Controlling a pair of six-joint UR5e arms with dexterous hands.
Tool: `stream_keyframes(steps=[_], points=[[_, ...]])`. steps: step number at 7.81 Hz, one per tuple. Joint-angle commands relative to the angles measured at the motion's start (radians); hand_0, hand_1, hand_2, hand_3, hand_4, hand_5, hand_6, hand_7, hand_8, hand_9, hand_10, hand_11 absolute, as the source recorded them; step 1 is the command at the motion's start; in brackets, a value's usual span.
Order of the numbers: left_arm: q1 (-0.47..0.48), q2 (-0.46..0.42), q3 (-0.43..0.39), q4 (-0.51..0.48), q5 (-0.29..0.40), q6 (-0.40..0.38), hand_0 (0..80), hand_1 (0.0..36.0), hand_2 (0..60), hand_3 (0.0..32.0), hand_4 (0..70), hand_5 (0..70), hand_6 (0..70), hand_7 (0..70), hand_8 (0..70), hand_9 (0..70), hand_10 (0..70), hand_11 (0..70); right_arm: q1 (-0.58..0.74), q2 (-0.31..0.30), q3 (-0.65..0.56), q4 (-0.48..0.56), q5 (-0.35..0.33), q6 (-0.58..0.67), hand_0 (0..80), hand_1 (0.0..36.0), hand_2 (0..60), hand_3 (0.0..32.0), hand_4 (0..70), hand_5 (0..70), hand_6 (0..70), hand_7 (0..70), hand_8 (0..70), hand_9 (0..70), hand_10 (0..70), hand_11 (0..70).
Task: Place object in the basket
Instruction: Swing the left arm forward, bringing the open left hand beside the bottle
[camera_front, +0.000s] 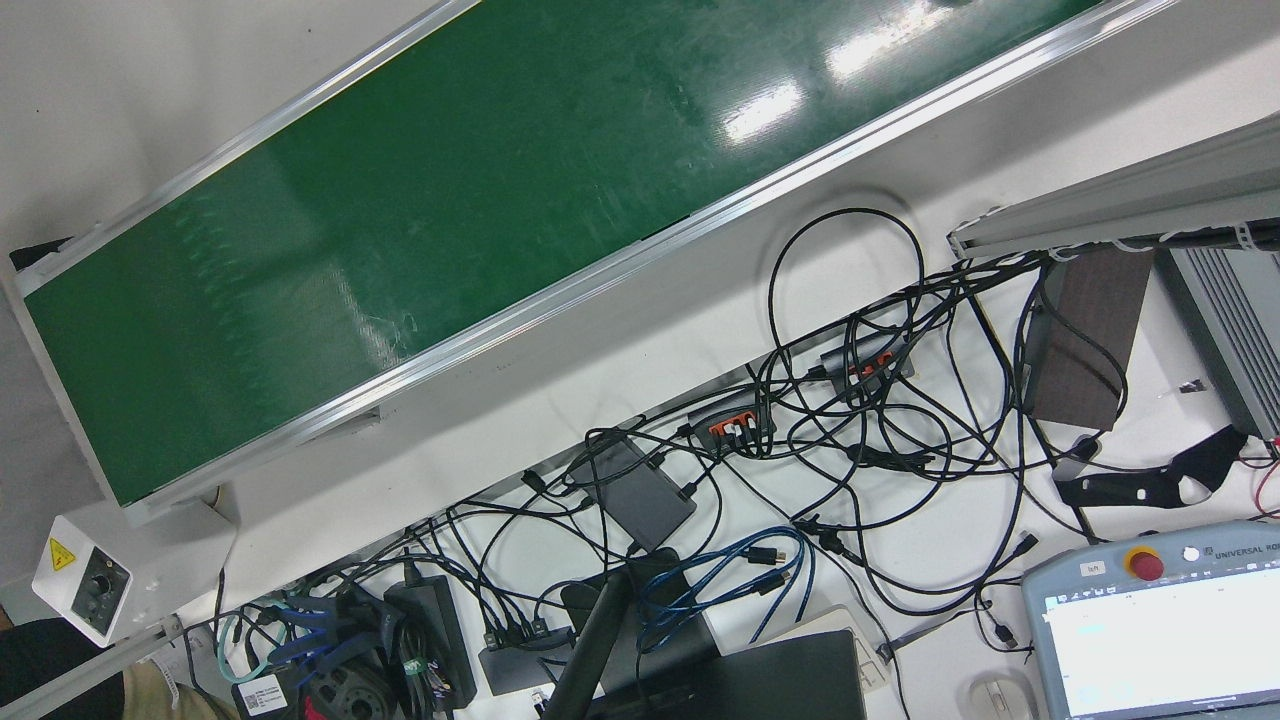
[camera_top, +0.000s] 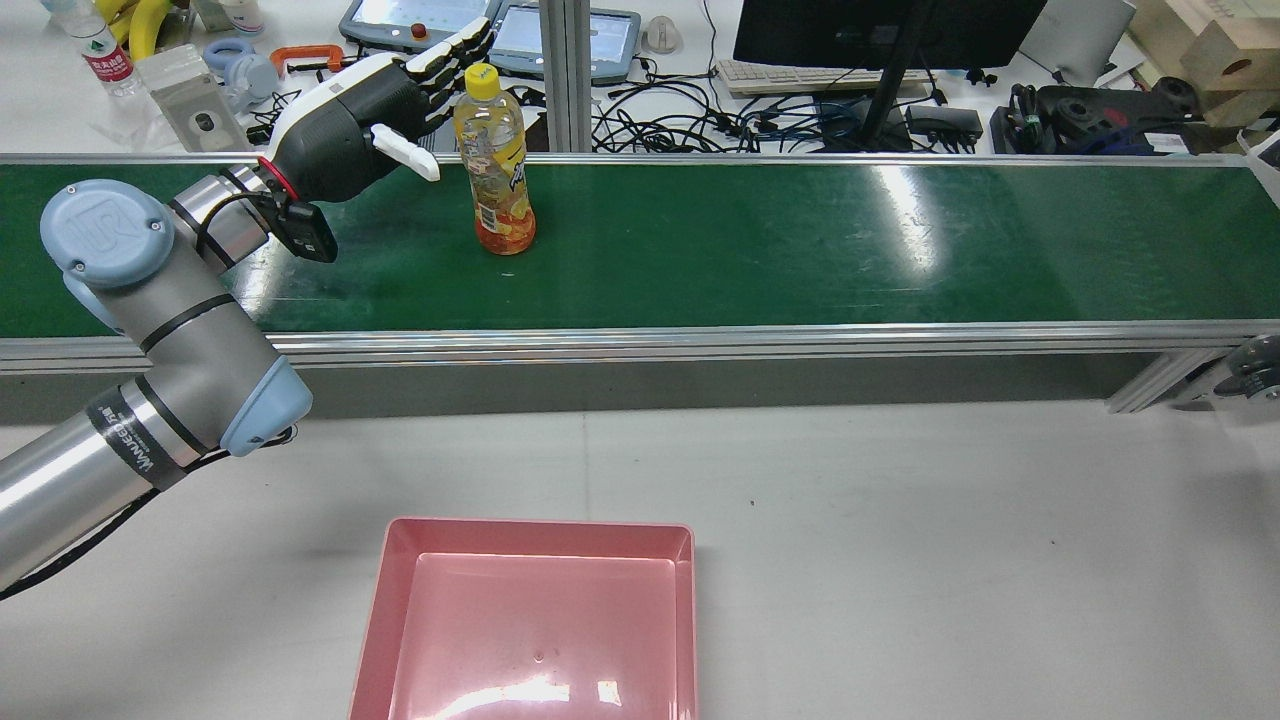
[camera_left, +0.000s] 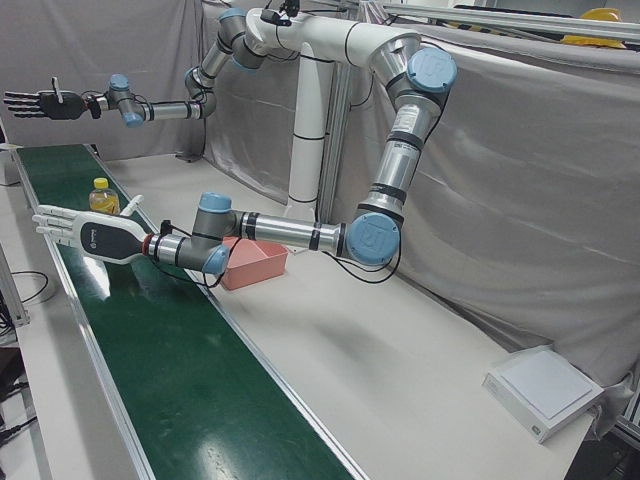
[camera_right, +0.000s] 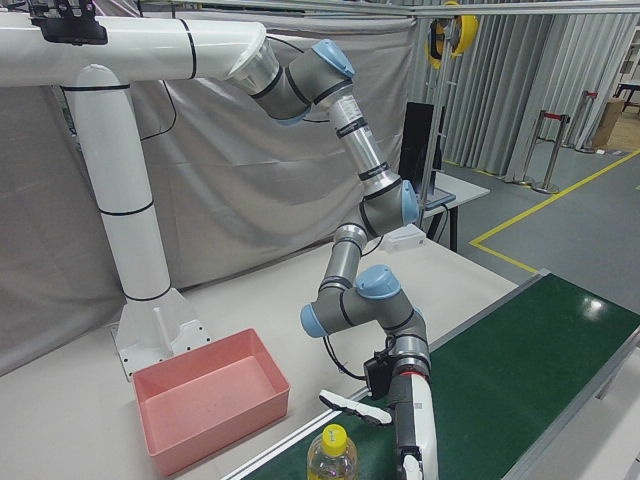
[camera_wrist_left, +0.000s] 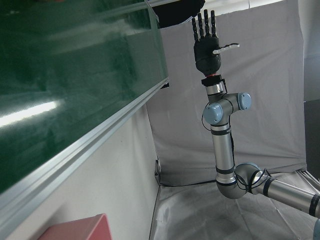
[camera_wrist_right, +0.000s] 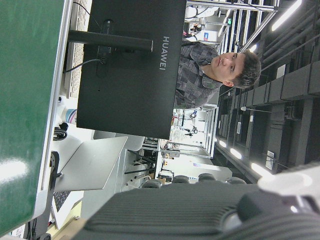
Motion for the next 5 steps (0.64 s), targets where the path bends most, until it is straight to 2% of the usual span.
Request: stream_keyframes(steps=[1, 5], points=[[0.001, 0.010, 0.029, -0.032, 0.000, 0.000, 48.7, 3.8, 0.0, 0.0, 3.1, 0.7, 0.0, 0.0, 0.0, 2.3, 6.1, 10.0, 0.000, 0.000, 0.000, 0.000, 0.000, 0.000, 0.0, 0.0, 0.0, 0.0, 0.0, 0.0, 0.0, 0.0, 0.0, 0.0, 0.0, 0.0], [0.005, 0.010, 0.020, -0.032, 0.002, -0.003, 49.7, 4.9, 0.0, 0.0, 4.0, 1.8, 0.0, 0.0, 0.0, 2.4, 5.6, 9.4, 0.000, 0.000, 0.000, 0.000, 0.000, 0.000, 0.0, 0.0, 0.0, 0.0, 0.0, 0.0, 0.0, 0.0, 0.0, 0.0, 0.0, 0.0]])
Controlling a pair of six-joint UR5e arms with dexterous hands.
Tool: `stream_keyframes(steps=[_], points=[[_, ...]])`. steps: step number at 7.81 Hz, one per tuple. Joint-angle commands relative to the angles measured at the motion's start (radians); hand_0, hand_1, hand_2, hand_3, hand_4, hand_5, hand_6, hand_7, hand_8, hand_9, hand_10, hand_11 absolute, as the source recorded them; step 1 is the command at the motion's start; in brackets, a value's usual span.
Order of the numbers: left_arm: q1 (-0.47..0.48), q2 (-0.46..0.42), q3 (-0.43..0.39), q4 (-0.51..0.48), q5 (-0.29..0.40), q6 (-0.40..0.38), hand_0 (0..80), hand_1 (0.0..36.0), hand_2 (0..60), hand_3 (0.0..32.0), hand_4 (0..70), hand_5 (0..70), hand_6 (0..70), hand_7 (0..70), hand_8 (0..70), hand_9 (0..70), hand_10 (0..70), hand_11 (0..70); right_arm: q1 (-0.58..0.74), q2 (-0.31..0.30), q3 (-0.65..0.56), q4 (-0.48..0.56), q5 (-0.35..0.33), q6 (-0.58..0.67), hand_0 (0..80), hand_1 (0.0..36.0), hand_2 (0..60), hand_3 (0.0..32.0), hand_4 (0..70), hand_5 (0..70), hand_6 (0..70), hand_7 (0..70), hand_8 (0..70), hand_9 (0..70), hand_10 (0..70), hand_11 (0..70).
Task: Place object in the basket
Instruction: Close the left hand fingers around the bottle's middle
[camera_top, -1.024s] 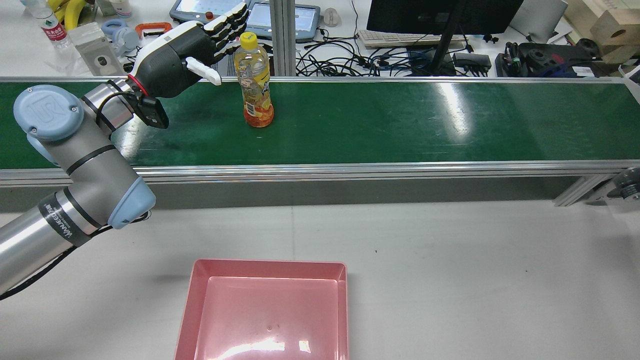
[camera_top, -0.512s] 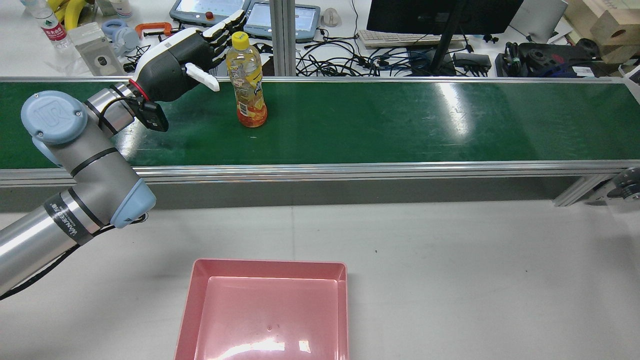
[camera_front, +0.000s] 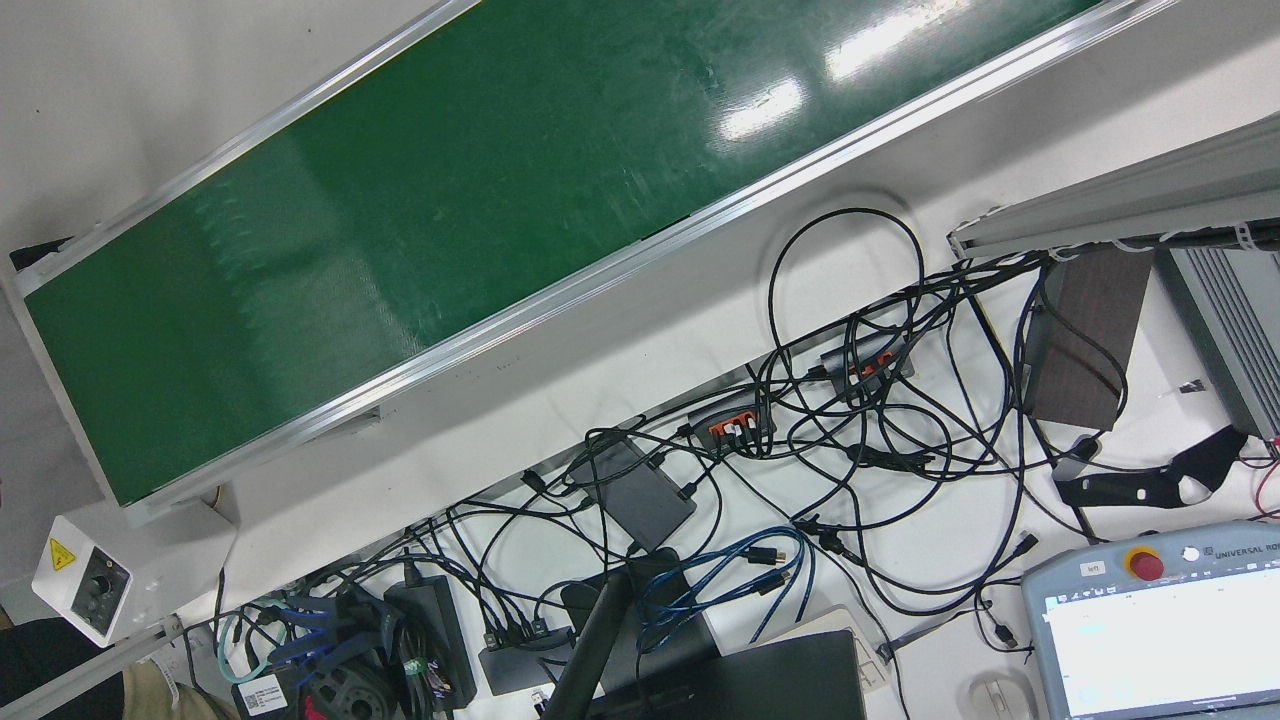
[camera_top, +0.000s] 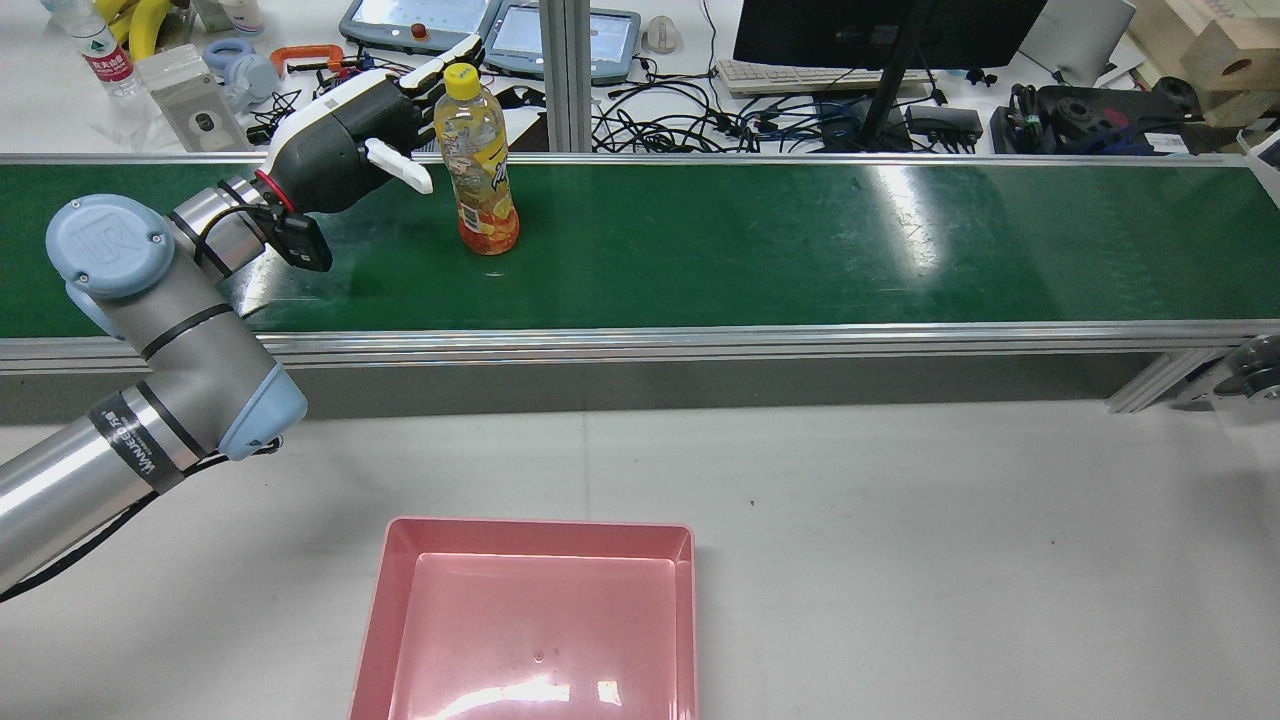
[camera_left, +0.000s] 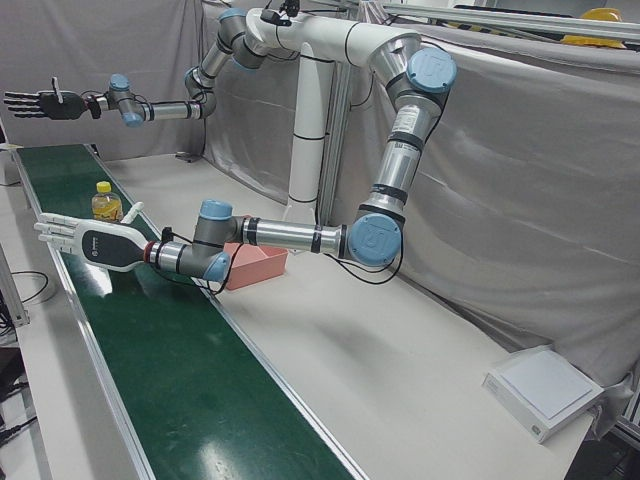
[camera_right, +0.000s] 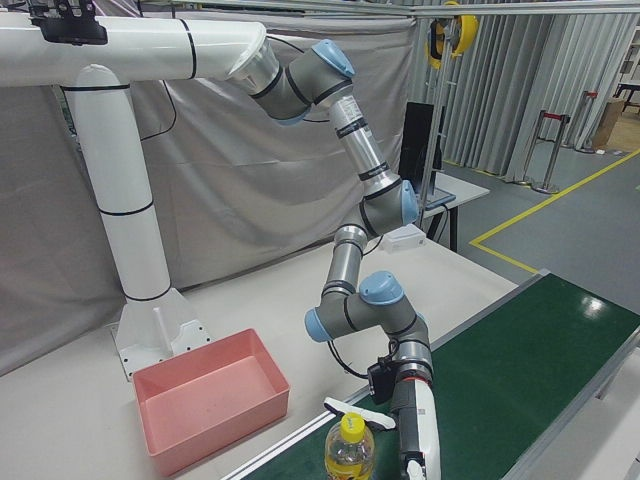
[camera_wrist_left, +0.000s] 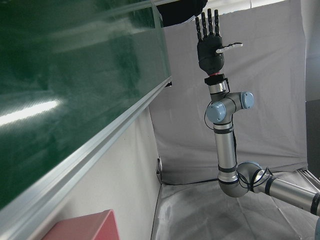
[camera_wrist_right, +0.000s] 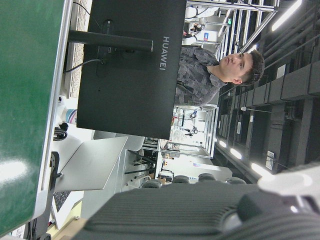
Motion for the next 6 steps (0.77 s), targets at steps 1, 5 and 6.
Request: stream_keyframes(steps=[1, 5, 6], points=[[0.002, 0.001, -0.004, 0.000, 0.002, -0.001, 49.7, 4.7, 0.0, 0.0, 4.2, 2.1, 0.0, 0.0, 0.4, 2.9, 5.4, 9.2, 0.000, 0.000, 0.000, 0.000, 0.000, 0.000, 0.0, 0.0, 0.0, 0.0, 0.0, 0.0, 0.0, 0.0, 0.0, 0.0, 0.0, 0.0], [0.014, -0.004, -0.012, 0.000, 0.002, -0.011, 50.3, 5.5, 0.0, 0.0, 4.8, 3.7, 0.2, 0.0, 0.7, 3.3, 6.0, 10.1, 0.000, 0.000, 0.000, 0.000, 0.000, 0.000, 0.0, 0.0, 0.0, 0.0, 0.0, 0.0, 0.0, 0.0, 0.0, 0.0, 0.0, 0.0], [0.014, -0.005, -0.019, 0.000, 0.003, -0.013, 51.5, 7.9, 0.0, 0.0, 6.2, 7.3, 1.4, 1.5, 3.3, 6.9, 9.3, 15.1, 0.000, 0.000, 0.000, 0.000, 0.000, 0.000, 0.0, 0.0, 0.0, 0.0, 0.0, 0.0, 0.0, 0.0, 0.0, 0.0, 0.0, 0.0]])
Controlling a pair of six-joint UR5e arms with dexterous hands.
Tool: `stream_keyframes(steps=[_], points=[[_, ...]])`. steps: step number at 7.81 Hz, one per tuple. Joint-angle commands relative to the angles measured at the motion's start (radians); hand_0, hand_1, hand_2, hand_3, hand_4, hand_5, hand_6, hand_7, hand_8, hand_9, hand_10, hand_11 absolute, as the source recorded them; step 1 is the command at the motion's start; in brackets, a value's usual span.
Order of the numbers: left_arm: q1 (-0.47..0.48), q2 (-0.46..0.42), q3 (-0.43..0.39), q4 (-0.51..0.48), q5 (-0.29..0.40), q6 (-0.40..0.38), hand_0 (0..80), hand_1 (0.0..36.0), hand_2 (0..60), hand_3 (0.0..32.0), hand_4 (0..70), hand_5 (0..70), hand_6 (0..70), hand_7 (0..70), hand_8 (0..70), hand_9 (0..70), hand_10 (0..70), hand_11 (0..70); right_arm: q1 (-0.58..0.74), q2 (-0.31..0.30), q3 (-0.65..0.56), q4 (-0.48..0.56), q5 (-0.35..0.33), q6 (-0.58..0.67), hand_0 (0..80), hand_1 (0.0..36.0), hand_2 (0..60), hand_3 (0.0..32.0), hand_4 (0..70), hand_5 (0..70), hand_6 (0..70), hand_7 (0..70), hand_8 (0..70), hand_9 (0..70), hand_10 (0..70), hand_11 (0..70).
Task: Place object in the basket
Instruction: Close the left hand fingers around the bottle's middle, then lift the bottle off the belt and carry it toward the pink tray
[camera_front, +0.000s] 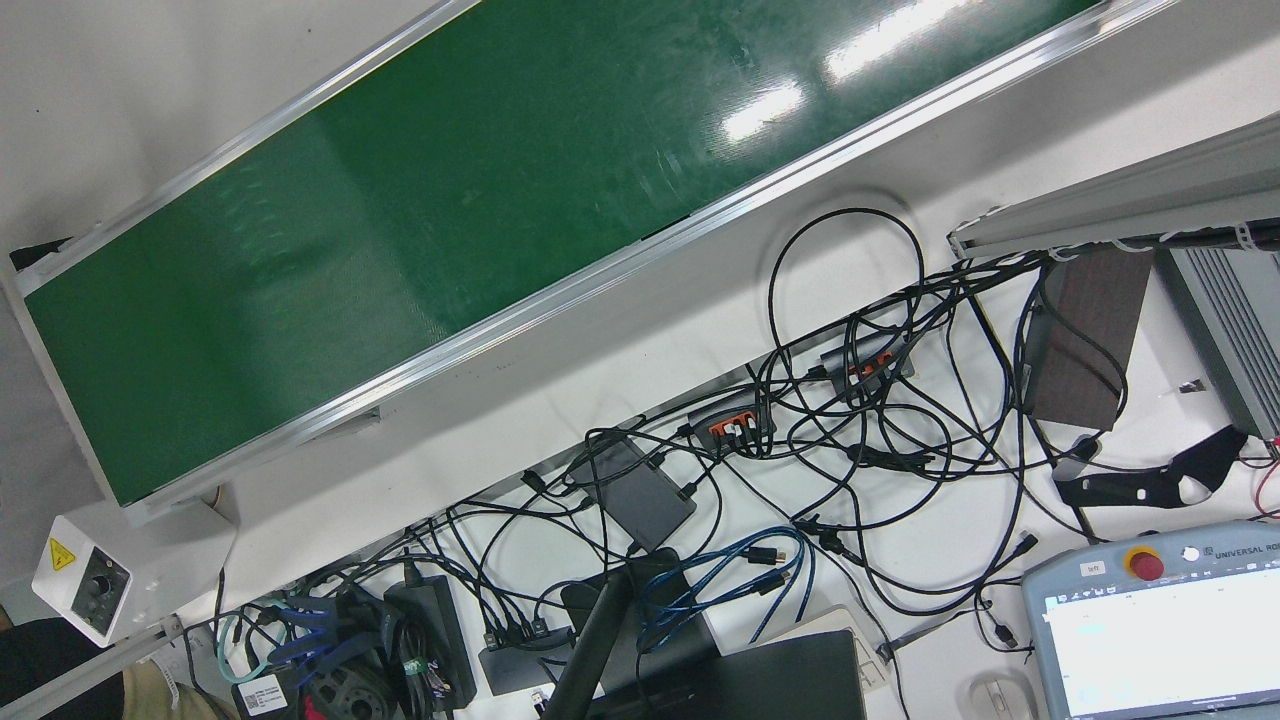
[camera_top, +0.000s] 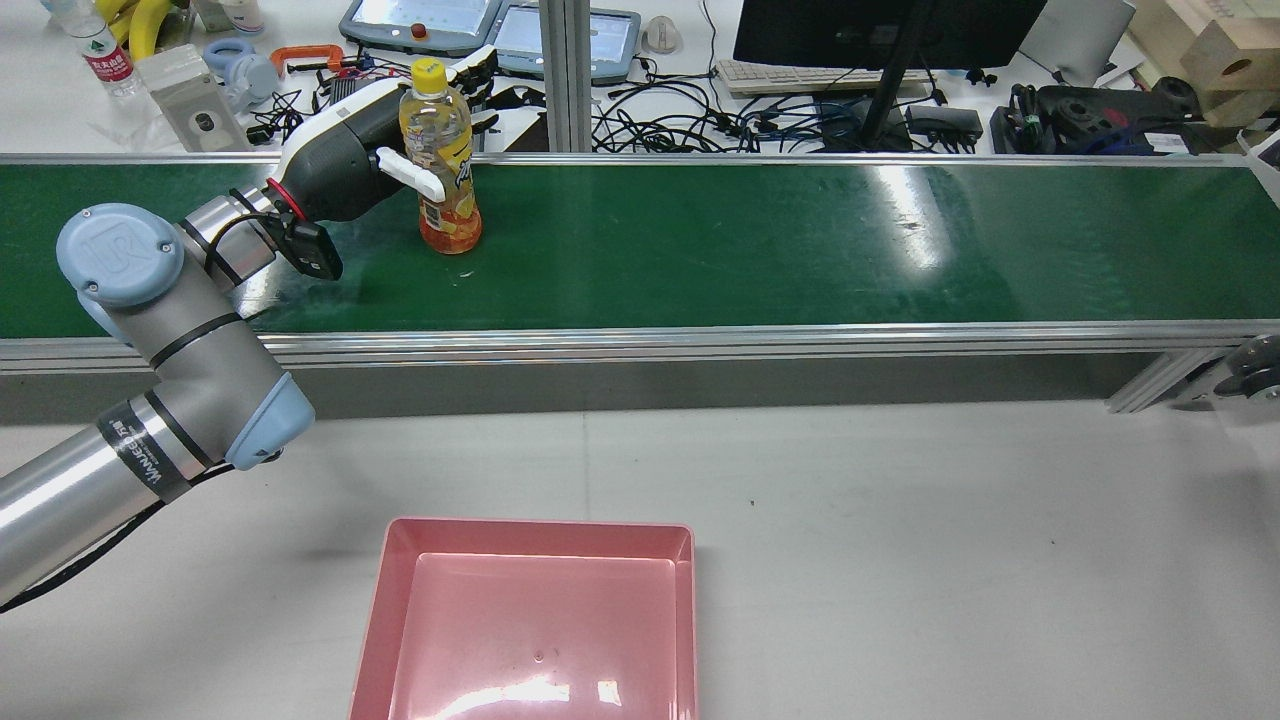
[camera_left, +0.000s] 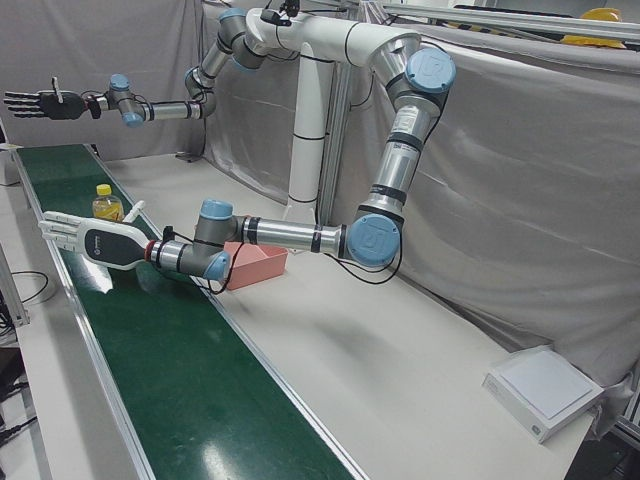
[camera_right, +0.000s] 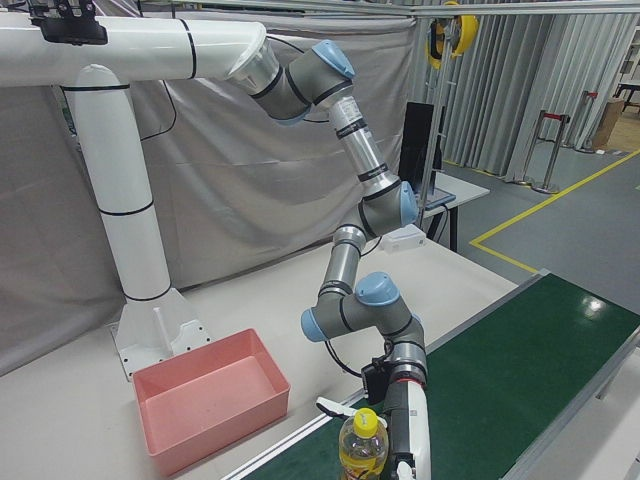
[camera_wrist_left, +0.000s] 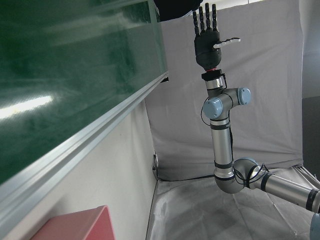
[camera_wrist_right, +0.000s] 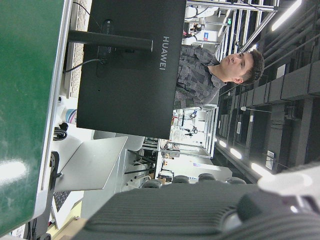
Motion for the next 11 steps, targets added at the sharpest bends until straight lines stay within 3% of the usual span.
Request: stream_keyframes(steps=[1, 2, 3, 4, 5, 8, 11], points=[[-0.001, -0.011, -0.019, 0.039, 0.005, -0.006, 57.5, 14.1, 0.0, 0.0, 31.4, 14.3, 10.7, 20.2, 19.5, 30.3, 35.9, 52.4, 0.000, 0.000, 0.000, 0.000, 0.000, -0.001, 0.0, 0.0, 0.0, 0.0, 0.0, 0.0, 0.0, 0.0, 0.0, 0.0, 0.0, 0.0], [-0.013, -0.007, -0.036, 0.090, 0.005, -0.003, 58.9, 20.4, 29.6, 0.0, 49.2, 46.1, 39.1, 50.1, 44.2, 60.1, 67.4, 70.0, 0.000, 0.000, 0.000, 0.000, 0.000, -0.001, 0.0, 0.0, 0.0, 0.0, 0.0, 0.0, 0.0, 0.0, 0.0, 0.0, 0.0, 0.0], [-0.018, -0.002, -0.058, 0.101, 0.005, -0.005, 56.9, 26.6, 60.0, 0.0, 44.6, 64.4, 52.0, 70.0, 56.7, 70.0, 70.0, 70.0, -0.002, 0.000, 0.000, 0.000, 0.000, -0.001, 0.0, 0.0, 0.0, 0.0, 0.0, 0.0, 0.0, 0.0, 0.0, 0.0, 0.0, 0.0], [-0.021, 0.002, -0.140, 0.160, 0.003, -0.005, 54.9, 29.9, 60.0, 0.0, 43.8, 67.6, 54.2, 70.0, 60.7, 70.0, 70.0, 70.0, 0.000, 0.000, 0.000, 0.000, 0.000, -0.001, 0.0, 0.0, 0.0, 0.0, 0.0, 0.0, 0.0, 0.0, 0.0, 0.0, 0.0, 0.0], [-0.021, 0.015, -0.254, 0.251, 0.003, -0.006, 53.7, 30.8, 60.0, 0.0, 44.7, 67.5, 54.6, 70.0, 62.0, 70.0, 70.0, 70.0, 0.000, 0.000, 0.000, 0.000, 0.000, -0.001, 0.0, 0.0, 0.0, 0.0, 0.0, 0.0, 0.0, 0.0, 0.0, 0.0, 0.0, 0.0], [-0.001, 0.061, -0.338, 0.265, 0.002, 0.004, 52.1, 28.6, 60.0, 0.0, 43.4, 59.6, 49.3, 70.0, 57.8, 70.0, 70.0, 70.0, 0.000, 0.000, 0.000, 0.000, 0.000, 0.001, 0.0, 0.0, 0.0, 0.0, 0.0, 0.0, 0.0, 0.0, 0.0, 0.0, 0.0, 0.0], [0.040, 0.279, -0.555, 0.267, 0.002, 0.071, 53.9, 29.8, 60.0, 0.0, 41.8, 57.1, 44.6, 70.0, 54.4, 70.0, 70.0, 70.0, 0.000, 0.000, 0.000, 0.000, 0.000, 0.001, 0.0, 0.0, 0.0, 0.0, 0.0, 0.0, 0.0, 0.0, 0.0, 0.0, 0.0, 0.0]])
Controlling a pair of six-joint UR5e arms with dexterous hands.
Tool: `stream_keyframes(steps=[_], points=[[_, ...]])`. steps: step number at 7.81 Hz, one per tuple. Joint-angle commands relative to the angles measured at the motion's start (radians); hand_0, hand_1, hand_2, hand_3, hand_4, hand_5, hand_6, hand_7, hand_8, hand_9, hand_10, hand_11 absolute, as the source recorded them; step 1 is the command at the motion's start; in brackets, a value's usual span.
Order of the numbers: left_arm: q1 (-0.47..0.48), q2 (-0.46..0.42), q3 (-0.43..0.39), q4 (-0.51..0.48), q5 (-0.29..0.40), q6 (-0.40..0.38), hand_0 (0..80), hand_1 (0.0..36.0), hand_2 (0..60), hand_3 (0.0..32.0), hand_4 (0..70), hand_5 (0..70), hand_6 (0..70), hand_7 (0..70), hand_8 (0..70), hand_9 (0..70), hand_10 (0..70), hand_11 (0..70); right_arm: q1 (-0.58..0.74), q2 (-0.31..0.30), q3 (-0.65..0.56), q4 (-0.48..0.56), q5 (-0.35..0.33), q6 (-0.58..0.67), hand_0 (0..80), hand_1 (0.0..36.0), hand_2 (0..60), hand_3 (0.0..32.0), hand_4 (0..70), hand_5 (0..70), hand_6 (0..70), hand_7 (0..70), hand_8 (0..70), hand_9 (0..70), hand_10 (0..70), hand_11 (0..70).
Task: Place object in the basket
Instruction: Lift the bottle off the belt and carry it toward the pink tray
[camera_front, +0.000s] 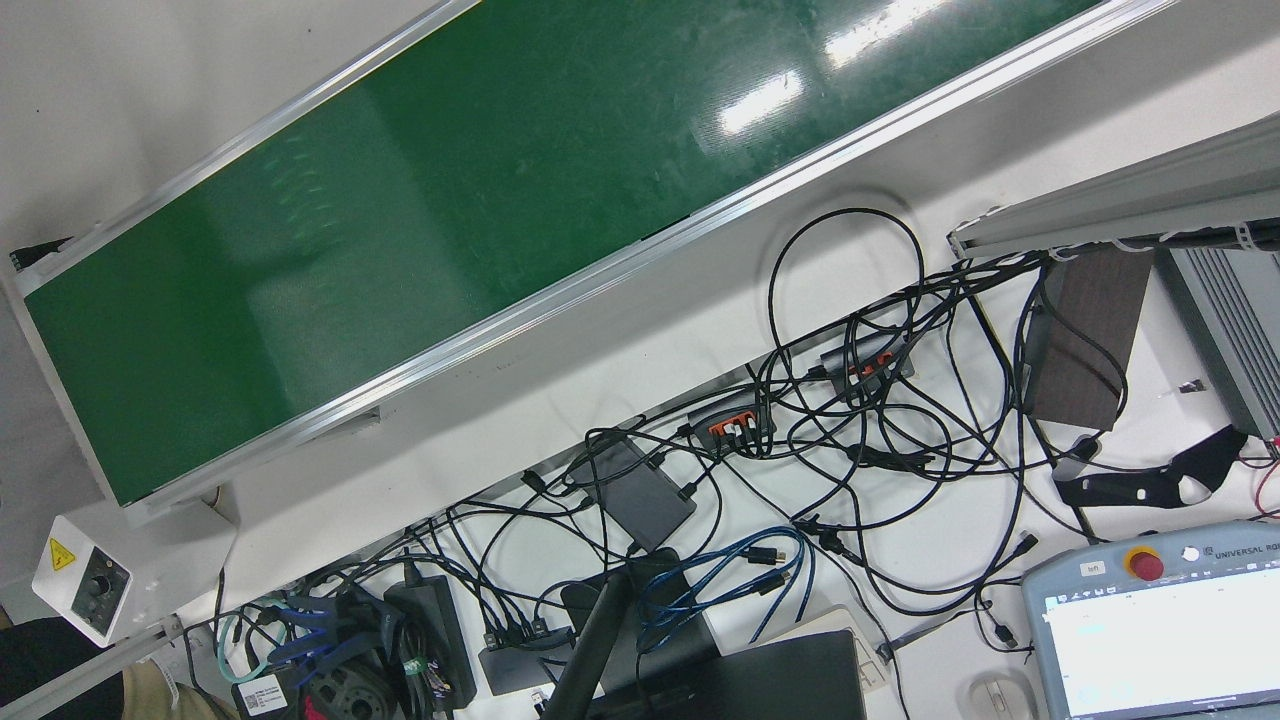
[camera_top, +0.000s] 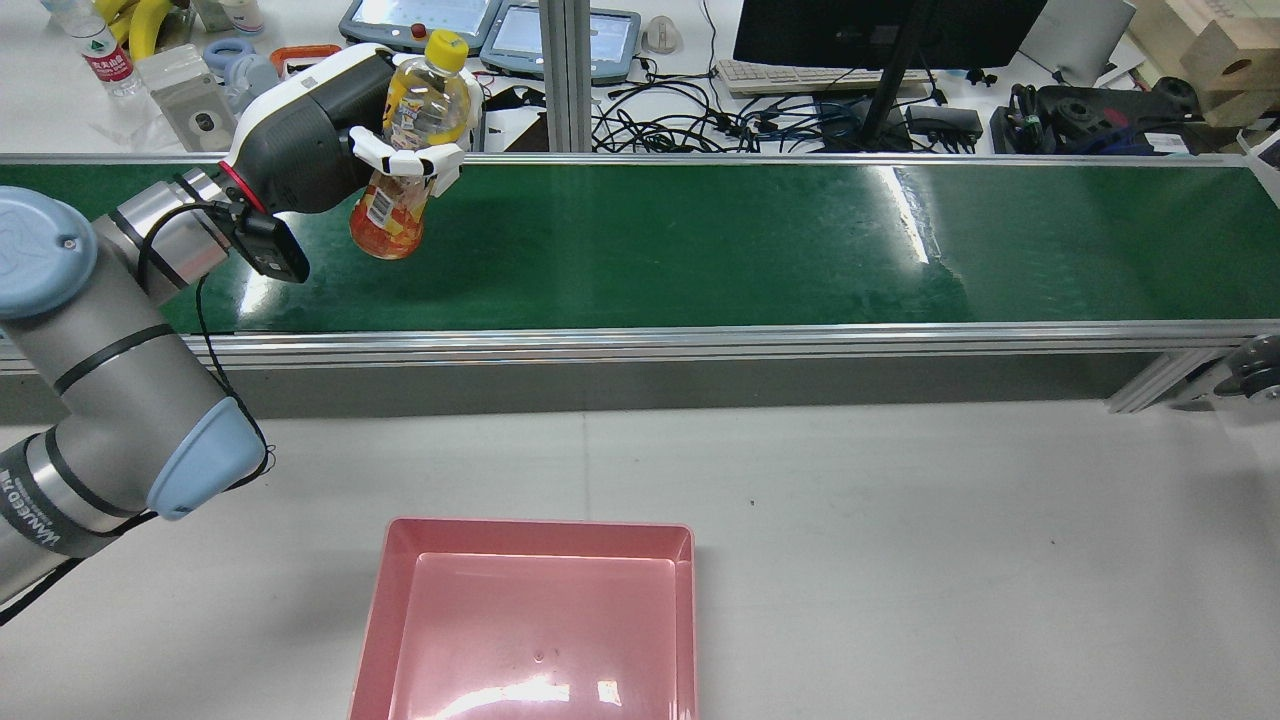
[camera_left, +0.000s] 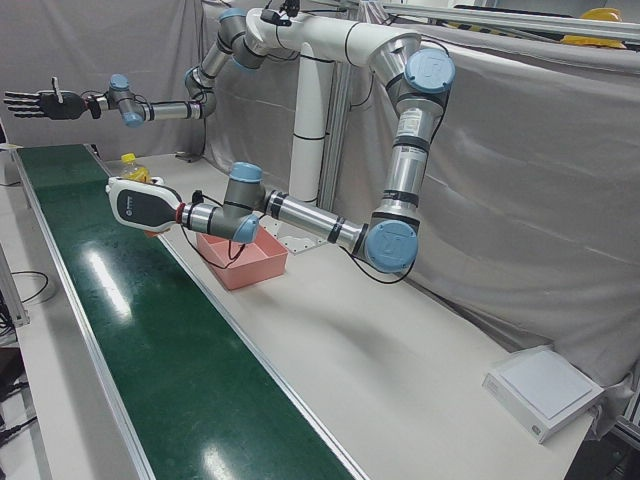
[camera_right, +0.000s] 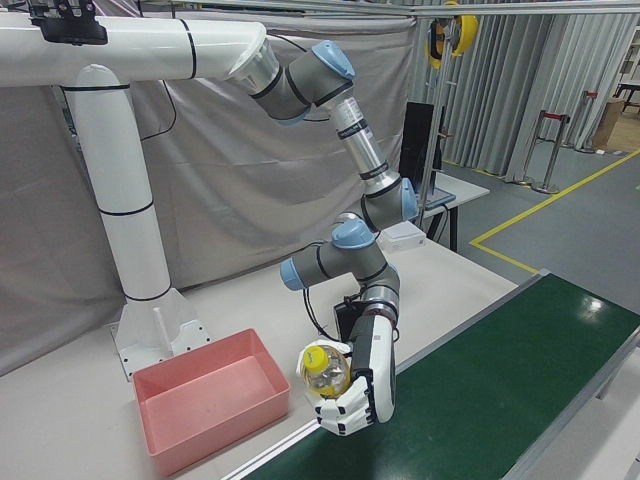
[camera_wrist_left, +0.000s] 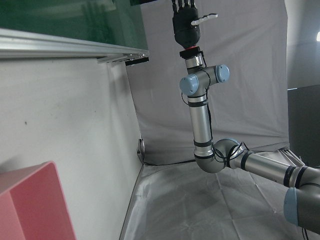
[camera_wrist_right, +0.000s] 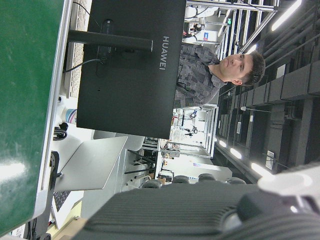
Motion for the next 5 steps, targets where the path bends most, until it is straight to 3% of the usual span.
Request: stream_keyframes(steps=[1, 3, 5], points=[[0.029, 0.223, -0.212, 0.002, 0.001, 0.099, 54.3, 30.4, 60.0, 0.0, 42.0, 57.5, 44.4, 70.0, 54.2, 70.0, 70.0, 70.0, 0.000, 0.000, 0.000, 0.000, 0.000, 0.001, 0.0, 0.0, 0.0, 0.0, 0.0, 0.0, 0.0, 0.0, 0.0, 0.0, 0.0, 0.0], [0.142, 0.277, -0.234, 0.001, -0.005, 0.120, 54.8, 30.7, 60.0, 0.0, 37.8, 53.1, 39.6, 66.2, 52.0, 70.0, 70.0, 70.0, 0.000, 0.000, 0.000, 0.000, 0.000, 0.000, 0.0, 0.0, 0.0, 0.0, 0.0, 0.0, 0.0, 0.0, 0.0, 0.0, 0.0, 0.0], [0.263, 0.272, -0.245, -0.002, -0.007, 0.147, 56.0, 31.1, 60.0, 0.0, 38.8, 53.9, 39.8, 66.8, 52.5, 70.0, 70.0, 70.0, 0.000, 0.000, 0.000, 0.000, 0.000, 0.000, 0.0, 0.0, 0.0, 0.0, 0.0, 0.0, 0.0, 0.0, 0.0, 0.0, 0.0, 0.0]])
